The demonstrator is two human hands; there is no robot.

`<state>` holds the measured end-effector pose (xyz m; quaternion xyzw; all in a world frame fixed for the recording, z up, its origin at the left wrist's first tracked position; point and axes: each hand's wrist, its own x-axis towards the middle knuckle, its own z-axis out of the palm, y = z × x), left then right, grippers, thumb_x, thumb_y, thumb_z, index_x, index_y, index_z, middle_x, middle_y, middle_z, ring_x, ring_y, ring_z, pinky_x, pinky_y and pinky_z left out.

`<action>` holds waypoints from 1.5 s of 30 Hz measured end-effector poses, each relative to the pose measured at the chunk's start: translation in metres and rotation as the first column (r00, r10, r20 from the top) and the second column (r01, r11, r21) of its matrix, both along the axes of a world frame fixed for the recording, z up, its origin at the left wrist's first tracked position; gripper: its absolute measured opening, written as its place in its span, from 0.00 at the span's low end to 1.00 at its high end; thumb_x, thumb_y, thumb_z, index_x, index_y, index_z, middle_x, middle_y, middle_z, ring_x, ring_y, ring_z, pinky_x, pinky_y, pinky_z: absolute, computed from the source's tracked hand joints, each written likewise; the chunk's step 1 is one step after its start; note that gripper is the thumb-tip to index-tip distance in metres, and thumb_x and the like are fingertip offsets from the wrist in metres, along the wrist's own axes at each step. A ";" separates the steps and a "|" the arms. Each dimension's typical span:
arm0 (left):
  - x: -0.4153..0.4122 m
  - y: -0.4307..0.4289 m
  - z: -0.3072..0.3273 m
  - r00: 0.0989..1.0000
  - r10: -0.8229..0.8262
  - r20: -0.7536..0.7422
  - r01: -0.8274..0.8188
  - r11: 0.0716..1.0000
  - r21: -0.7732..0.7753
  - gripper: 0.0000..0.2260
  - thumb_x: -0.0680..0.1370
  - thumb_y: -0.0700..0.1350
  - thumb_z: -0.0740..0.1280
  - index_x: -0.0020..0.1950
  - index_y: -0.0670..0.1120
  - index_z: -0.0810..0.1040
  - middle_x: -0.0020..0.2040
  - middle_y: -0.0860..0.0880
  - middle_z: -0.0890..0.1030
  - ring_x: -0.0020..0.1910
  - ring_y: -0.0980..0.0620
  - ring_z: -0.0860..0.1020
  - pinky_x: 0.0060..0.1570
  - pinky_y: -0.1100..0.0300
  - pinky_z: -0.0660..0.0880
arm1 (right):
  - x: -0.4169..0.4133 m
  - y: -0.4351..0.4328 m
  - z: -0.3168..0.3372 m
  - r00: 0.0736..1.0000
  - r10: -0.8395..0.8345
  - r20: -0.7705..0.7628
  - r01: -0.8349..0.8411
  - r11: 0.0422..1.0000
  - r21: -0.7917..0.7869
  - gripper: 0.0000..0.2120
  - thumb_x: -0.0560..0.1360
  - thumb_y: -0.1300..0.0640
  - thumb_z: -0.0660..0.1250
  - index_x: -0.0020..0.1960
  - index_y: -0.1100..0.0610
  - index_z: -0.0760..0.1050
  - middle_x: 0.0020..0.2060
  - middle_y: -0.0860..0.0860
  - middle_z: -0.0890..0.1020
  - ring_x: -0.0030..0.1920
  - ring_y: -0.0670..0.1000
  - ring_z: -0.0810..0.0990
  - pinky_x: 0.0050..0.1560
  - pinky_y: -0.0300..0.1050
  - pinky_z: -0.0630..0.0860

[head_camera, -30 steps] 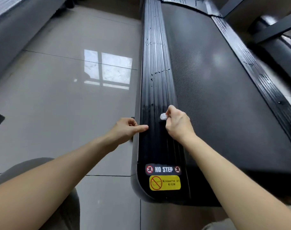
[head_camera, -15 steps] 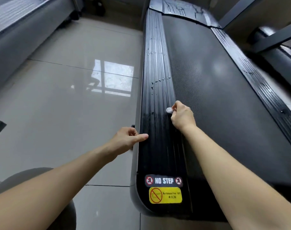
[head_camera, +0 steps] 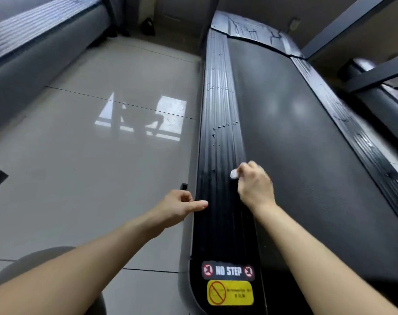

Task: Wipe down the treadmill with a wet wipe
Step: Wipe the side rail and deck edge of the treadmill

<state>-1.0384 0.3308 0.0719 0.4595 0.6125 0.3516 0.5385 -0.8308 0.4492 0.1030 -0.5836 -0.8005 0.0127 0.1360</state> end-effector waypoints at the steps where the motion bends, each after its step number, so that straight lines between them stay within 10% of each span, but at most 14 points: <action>1: 0.000 0.000 -0.002 1.000 -0.001 0.015 0.001 1.000 -0.004 0.21 0.75 0.58 0.75 0.35 0.48 0.69 0.31 0.51 0.67 0.31 0.55 0.66 0.32 0.65 0.63 | -0.010 0.025 -0.001 0.999 -0.015 0.045 0.013 0.998 0.054 0.05 0.76 0.65 0.65 0.45 0.60 0.79 0.46 0.57 0.79 0.47 0.64 0.78 0.47 0.53 0.73; 9: -0.002 0.004 -0.009 1.000 0.011 0.014 -0.011 1.000 -0.003 0.21 0.75 0.57 0.76 0.36 0.48 0.69 0.33 0.49 0.68 0.32 0.54 0.66 0.34 0.62 0.63 | -0.021 -0.032 -0.010 0.996 0.085 -0.004 -0.085 0.996 0.003 0.20 0.79 0.53 0.55 0.62 0.62 0.77 0.63 0.57 0.79 0.64 0.59 0.78 0.65 0.51 0.71; 14: -0.009 0.002 -0.007 0.981 -0.144 0.131 0.150 0.988 -0.040 0.22 0.77 0.61 0.73 0.40 0.49 0.66 0.34 0.52 0.67 0.36 0.53 0.65 0.38 0.60 0.63 | 0.014 -0.141 -0.004 0.951 0.307 0.048 -0.295 0.940 -0.171 0.31 0.81 0.46 0.53 0.80 0.60 0.63 0.80 0.52 0.61 0.81 0.50 0.59 0.79 0.49 0.53; 23: -0.005 0.000 -0.012 0.990 -0.125 0.061 0.126 0.992 -0.016 0.20 0.80 0.62 0.68 0.42 0.49 0.64 0.34 0.55 0.66 0.36 0.54 0.64 0.40 0.58 0.63 | -0.076 0.072 0.005 0.977 0.095 0.188 -0.050 0.972 -0.228 0.27 0.83 0.44 0.48 0.72 0.59 0.69 0.74 0.56 0.70 0.75 0.56 0.67 0.76 0.55 0.58; 33: -0.019 0.006 -0.011 0.944 -0.262 0.200 0.272 0.962 -0.023 0.18 0.77 0.55 0.75 0.43 0.47 0.68 0.35 0.52 0.69 0.35 0.54 0.68 0.35 0.64 0.65 | -0.006 -0.124 -0.003 0.932 0.307 0.193 -0.275 0.945 -0.176 0.31 0.82 0.45 0.51 0.79 0.60 0.65 0.79 0.54 0.64 0.80 0.51 0.60 0.78 0.50 0.52; 45: -0.015 -0.005 -0.008 0.979 -0.196 0.047 0.194 0.980 0.048 0.15 0.79 0.57 0.72 0.44 0.49 0.70 0.38 0.54 0.71 0.37 0.55 0.69 0.40 0.62 0.67 | -0.114 0.054 0.002 0.946 0.122 0.299 -0.072 0.982 -0.173 0.31 0.82 0.42 0.46 0.74 0.61 0.68 0.74 0.58 0.70 0.75 0.58 0.67 0.74 0.56 0.60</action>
